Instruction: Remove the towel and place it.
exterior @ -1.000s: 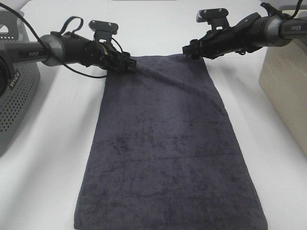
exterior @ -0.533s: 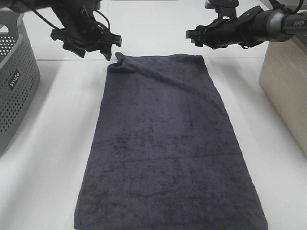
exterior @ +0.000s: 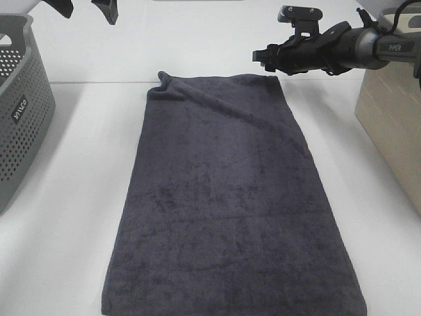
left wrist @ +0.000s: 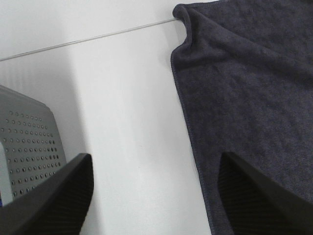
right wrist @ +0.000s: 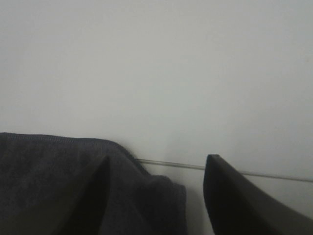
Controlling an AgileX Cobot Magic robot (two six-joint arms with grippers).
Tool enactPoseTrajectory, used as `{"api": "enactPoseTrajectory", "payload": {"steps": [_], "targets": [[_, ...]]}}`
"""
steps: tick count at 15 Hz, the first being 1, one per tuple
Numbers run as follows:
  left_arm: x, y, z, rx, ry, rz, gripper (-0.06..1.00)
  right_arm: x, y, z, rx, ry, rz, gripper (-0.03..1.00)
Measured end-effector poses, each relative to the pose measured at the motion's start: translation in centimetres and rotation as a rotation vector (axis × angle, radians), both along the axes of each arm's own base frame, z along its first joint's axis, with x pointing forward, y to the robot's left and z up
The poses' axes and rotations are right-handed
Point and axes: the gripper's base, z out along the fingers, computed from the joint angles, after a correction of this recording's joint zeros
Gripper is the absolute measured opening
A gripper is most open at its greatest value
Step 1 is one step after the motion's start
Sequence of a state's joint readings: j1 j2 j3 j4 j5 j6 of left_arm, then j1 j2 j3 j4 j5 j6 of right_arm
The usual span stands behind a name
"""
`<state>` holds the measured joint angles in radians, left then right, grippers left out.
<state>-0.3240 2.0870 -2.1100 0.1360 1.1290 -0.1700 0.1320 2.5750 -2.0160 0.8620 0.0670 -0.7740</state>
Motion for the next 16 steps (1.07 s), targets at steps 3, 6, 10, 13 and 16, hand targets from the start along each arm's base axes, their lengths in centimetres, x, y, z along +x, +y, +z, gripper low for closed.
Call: {"api": "enactPoseTrajectory", "payload": {"steps": [3,6,10,13,16], "targets": [[-0.2,0.1,0.0,0.008,0.02,0.003,0.67,0.1,0.0,-2.0,-0.008,0.022,-0.001,0.57],[-0.4,0.2,0.0,0.015,0.041,0.008,0.67,0.1,-0.3,-4.0,-0.043,0.027,-0.016,0.57],[-0.5,0.2,0.0,0.014,0.043,0.008,0.67,0.4,-1.0,-5.2,-0.099,-0.019,-0.066,0.57],[-0.5,0.2,0.0,0.013,0.045,0.008,0.67,0.4,-1.1,-5.6,-0.114,-0.029,-0.079,0.57],[-0.5,0.2,0.0,0.014,0.044,0.008,0.67,0.6,-1.2,-4.6,-0.117,-0.055,-0.09,0.57]]}}
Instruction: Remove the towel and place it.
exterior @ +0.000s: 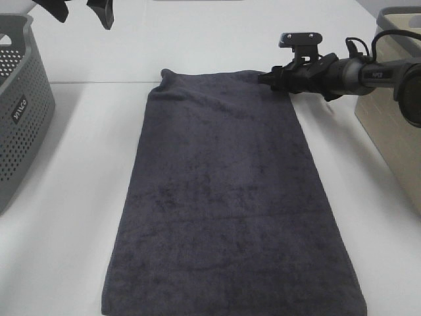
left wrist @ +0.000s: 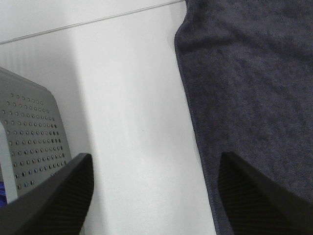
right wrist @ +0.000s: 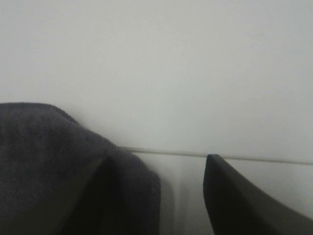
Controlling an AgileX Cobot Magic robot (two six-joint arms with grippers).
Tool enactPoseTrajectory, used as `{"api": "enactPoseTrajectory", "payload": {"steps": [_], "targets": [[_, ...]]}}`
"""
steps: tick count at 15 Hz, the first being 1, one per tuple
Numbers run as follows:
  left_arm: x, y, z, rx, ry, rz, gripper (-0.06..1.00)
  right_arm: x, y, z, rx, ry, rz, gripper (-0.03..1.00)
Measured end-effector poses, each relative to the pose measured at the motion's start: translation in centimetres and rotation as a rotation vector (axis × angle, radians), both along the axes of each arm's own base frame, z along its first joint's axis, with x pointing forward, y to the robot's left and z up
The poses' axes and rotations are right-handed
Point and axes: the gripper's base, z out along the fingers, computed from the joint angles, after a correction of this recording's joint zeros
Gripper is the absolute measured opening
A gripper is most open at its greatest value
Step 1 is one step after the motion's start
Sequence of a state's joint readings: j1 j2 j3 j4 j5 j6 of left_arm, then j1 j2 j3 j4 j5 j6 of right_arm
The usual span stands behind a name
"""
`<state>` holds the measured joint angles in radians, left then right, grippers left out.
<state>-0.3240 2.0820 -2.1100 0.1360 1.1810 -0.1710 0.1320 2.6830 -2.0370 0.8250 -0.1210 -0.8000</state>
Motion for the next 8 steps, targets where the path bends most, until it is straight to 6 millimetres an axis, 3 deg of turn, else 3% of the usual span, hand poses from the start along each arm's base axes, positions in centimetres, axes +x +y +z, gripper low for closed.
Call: {"api": "enactPoseTrajectory", "payload": {"steps": [2,3,4,8], "targets": [[0.0,0.0,0.0,0.004,-0.001,-0.005,0.67,0.2,0.0,2.5,0.006,-0.041,0.001,0.57],[0.0,0.0,0.0,0.006,-0.001,-0.009,0.67,0.1,0.5,4.9,0.035,-0.038,0.047,0.57],[0.0,0.0,0.0,0.008,-0.001,-0.012,0.67,0.0,0.7,5.6,0.046,-0.028,0.069,0.57],[-0.2,0.1,-0.1,0.025,0.024,-0.024,0.67,-2.8,3.2,10.4,0.141,0.201,0.373,0.57]]}}
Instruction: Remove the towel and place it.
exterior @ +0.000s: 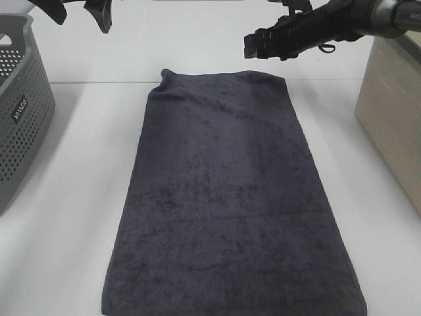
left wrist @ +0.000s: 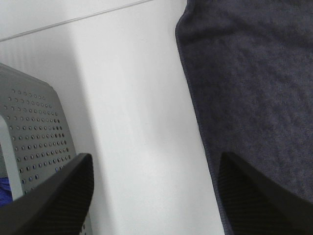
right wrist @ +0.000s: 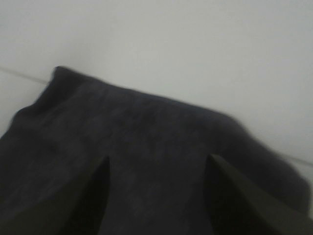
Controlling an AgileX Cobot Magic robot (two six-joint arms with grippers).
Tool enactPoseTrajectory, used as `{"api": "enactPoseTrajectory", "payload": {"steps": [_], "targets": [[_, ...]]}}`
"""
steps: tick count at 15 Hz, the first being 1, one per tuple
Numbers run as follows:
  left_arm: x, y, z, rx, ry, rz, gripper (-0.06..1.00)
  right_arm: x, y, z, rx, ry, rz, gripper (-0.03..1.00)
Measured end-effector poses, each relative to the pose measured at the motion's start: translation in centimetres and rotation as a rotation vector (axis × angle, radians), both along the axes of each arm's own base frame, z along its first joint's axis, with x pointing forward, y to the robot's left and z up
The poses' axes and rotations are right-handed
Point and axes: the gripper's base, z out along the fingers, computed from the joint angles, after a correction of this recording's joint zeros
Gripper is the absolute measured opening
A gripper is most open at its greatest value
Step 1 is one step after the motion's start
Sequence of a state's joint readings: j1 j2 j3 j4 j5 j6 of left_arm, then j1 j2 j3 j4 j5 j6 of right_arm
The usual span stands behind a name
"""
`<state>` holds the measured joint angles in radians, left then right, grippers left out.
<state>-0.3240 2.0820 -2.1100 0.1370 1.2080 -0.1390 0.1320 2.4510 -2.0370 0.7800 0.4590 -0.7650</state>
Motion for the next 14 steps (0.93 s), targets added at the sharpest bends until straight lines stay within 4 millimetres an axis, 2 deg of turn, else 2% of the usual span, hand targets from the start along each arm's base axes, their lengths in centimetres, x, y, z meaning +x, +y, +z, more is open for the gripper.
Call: {"api": "enactPoseTrajectory", "payload": {"steps": [2,4,8,10,12,14], "targets": [[0.0,0.0,0.0,0.008,0.002,-0.011,0.67,-2.4,0.3,3.2,0.012,0.19,0.07,0.63],[0.0,0.1,0.0,0.016,0.002,-0.025,0.67,-4.8,-0.6,6.6,-0.07,0.348,0.025,0.76],[0.1,1.4,0.5,0.039,-0.011,-0.024,0.67,-9.5,-2.6,14.5,-0.212,0.437,-0.046,0.79],[0.0,3.5,1.9,0.041,-0.04,0.005,0.67,-11.2,-3.3,17.7,-0.239,0.4,-0.099,0.79],[-0.4,7.4,3.8,0.03,-0.073,0.089,0.67,-12.5,-4.0,20.1,-0.259,0.358,-0.168,0.79],[-2.1,11.0,4.8,0.017,-0.067,0.159,0.67,-15.0,-4.7,22.7,-0.266,0.313,-0.225,0.79]]}}
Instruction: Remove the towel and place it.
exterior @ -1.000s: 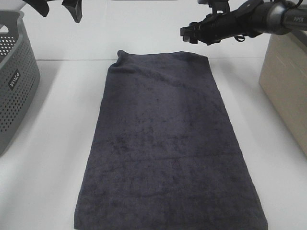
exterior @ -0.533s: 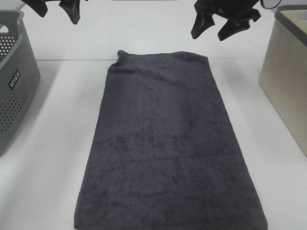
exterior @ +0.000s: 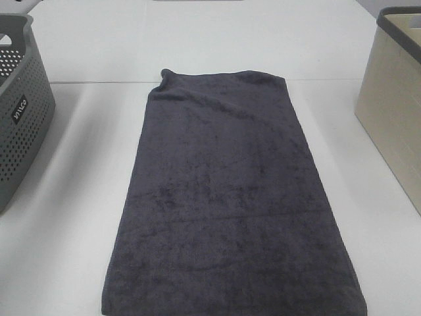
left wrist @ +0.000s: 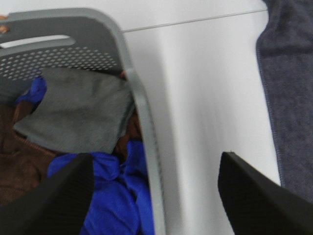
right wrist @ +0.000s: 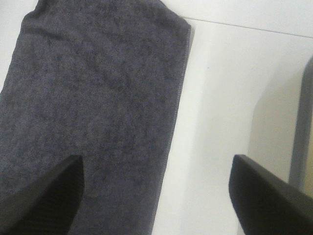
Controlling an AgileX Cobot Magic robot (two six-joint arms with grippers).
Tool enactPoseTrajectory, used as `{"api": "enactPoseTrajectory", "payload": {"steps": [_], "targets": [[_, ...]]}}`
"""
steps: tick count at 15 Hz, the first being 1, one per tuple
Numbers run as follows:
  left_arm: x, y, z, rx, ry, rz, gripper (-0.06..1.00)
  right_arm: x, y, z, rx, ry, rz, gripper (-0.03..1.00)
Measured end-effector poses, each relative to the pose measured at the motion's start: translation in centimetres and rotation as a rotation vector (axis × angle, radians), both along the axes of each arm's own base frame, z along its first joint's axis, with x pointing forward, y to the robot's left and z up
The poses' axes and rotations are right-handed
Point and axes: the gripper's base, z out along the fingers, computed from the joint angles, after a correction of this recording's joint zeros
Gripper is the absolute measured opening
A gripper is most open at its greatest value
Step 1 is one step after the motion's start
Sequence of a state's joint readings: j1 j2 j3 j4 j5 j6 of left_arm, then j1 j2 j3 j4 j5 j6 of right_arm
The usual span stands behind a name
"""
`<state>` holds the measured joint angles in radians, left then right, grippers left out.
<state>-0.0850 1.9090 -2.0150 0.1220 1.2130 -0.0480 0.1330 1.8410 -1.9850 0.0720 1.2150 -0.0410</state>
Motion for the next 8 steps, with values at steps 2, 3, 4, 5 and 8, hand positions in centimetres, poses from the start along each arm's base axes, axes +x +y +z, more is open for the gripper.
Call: {"api": "enactPoseTrajectory", "payload": {"steps": [2,3,4,5,8], "targets": [[-3.2,2.4,0.8,-0.007,0.021,0.049,0.67,-3.7,-0.6,1.7,0.007,-0.012,-0.022,0.79],[-5.3,3.4,1.4,-0.009,0.025,0.076,0.67,-6.0,-0.8,2.2,0.016,-0.008,-0.037,0.78],[-8.0,4.1,2.2,-0.019,0.018,0.097,0.67,-8.9,-1.2,2.8,0.026,-0.011,-0.052,0.78],[-10.6,4.4,2.7,-0.028,0.0,0.107,0.67,-12.1,-1.6,3.3,0.043,-0.022,-0.07,0.78],[-18.9,4.1,4.5,-0.037,-0.14,0.101,0.67,-20.9,-2.8,2.9,0.077,-0.061,-0.109,0.78]]}}
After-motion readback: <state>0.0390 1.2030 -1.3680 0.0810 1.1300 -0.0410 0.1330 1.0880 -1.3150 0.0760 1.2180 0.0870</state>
